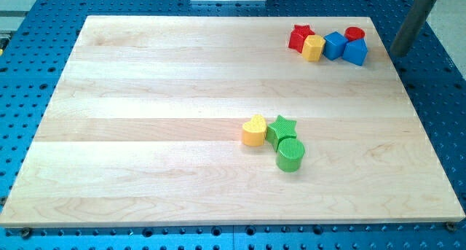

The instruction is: Separate the group of blocks

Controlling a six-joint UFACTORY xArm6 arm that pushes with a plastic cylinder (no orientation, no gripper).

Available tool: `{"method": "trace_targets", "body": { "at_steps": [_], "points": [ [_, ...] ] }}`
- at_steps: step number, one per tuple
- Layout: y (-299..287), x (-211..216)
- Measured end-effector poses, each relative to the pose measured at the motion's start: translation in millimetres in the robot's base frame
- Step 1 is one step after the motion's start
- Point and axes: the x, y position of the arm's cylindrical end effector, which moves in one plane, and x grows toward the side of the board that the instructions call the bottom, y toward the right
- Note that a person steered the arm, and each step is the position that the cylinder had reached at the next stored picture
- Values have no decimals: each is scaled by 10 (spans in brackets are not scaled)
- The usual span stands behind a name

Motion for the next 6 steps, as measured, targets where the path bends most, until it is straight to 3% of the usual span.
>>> {"method": "trace_targets", "body": {
  "at_steps": [1,5,6],
  "points": [
    [-122,-127],
    [-1671,-448],
    [-2073,-206]
  ]
}}
